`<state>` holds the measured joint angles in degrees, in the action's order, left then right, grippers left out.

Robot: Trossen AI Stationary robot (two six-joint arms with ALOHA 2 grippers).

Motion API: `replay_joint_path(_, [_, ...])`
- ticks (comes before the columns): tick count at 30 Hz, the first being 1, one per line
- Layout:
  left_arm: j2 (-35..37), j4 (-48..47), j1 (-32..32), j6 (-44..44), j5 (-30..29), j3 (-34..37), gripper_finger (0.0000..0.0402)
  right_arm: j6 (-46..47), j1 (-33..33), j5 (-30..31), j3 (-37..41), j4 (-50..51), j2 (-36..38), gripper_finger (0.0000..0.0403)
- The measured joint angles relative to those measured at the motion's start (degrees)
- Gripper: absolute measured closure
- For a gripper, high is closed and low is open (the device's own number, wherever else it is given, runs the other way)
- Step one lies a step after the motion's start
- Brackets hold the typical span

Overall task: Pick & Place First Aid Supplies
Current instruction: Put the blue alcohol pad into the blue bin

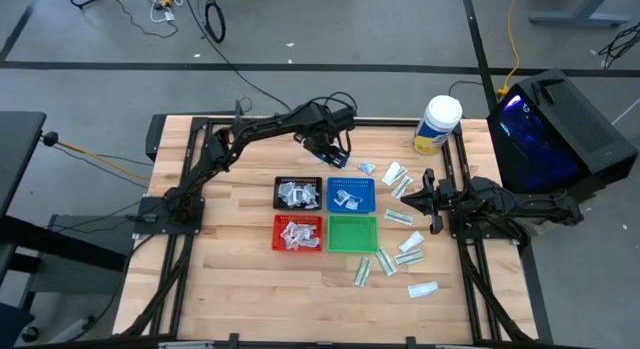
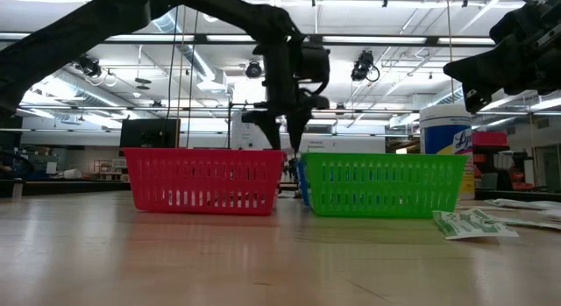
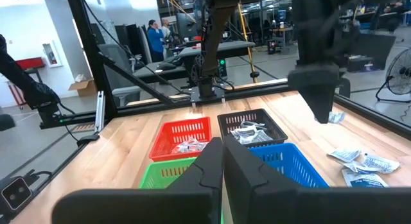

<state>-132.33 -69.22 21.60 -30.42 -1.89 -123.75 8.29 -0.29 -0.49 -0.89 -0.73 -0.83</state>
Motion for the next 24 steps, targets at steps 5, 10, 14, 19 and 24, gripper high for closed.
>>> replay_joint_path(5, [0.1,0.0,-2.7,2.6,0.0,-2.5,0.0204,0.0,0.0,0.0,0.0,0.0,0.0,0.0385])
replay_joint_path(10, [0.1,0.8,-6.0,2.7,0.0,-3.0,0.0204,0.0,0.0,0.0,0.0,0.0,0.0,0.0385])
replay_joint_path(14, [0.1,1.6,-8.5,2.8,0.0,-3.0,0.0204,0.0,0.0,0.0,0.0,0.0,0.0,0.0385])
replay_joint_path(19, [0.1,2.8,-11.1,5.2,0.0,-3.0,0.0204,0.0,0.0,0.0,0.0,0.0,0.0,0.0385])
replay_joint_path(24, [0.1,4.6,-13.2,5.6,0.0,-3.0,0.0204,0.0,0.0,0.0,0.0,0.0,0.0,0.0385])
